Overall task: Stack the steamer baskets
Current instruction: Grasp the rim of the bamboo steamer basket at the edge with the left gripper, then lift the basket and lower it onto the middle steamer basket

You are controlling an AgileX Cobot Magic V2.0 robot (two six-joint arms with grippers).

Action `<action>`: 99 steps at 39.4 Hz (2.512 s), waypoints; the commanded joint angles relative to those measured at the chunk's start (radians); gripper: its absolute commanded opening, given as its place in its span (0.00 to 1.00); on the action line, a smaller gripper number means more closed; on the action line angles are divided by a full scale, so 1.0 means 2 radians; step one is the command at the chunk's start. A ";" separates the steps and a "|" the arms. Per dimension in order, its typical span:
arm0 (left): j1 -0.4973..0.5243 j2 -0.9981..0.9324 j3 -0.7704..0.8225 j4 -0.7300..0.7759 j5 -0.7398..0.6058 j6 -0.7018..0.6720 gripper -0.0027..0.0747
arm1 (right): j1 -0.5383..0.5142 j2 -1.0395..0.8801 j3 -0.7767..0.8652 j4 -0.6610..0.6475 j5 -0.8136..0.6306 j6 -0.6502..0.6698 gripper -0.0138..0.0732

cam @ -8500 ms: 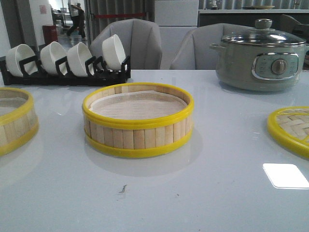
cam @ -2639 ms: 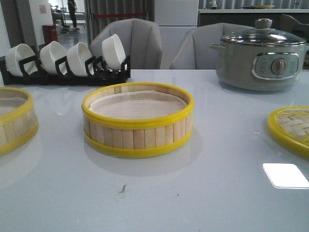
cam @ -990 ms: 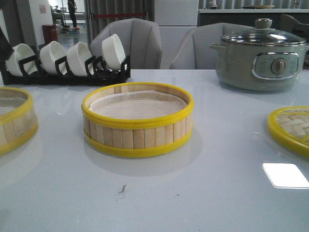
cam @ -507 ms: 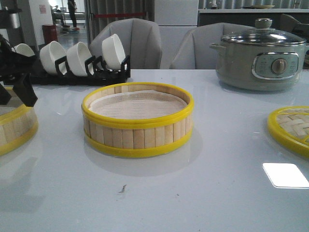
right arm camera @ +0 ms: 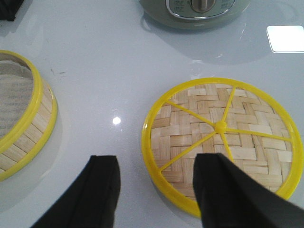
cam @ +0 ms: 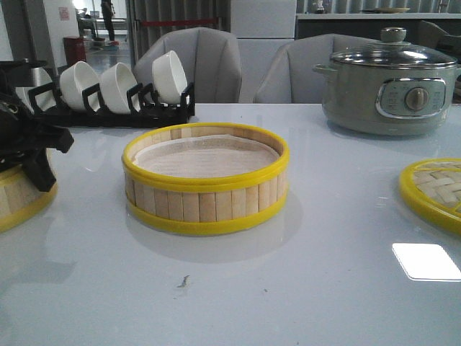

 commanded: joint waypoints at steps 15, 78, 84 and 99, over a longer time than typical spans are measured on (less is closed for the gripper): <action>-0.047 -0.039 -0.163 -0.021 0.060 -0.002 0.15 | 0.000 -0.003 -0.019 0.002 -0.036 -0.004 0.69; -0.292 0.069 -0.274 -0.058 0.015 -0.002 0.15 | 0.000 -0.003 -0.019 0.002 -0.035 -0.004 0.69; -0.295 0.069 -0.274 -0.058 0.015 -0.002 0.15 | 0.000 -0.003 -0.019 0.002 -0.035 -0.004 0.69; -0.306 0.073 -0.274 -0.058 0.003 -0.002 0.15 | 0.000 -0.003 -0.019 0.002 -0.035 -0.004 0.69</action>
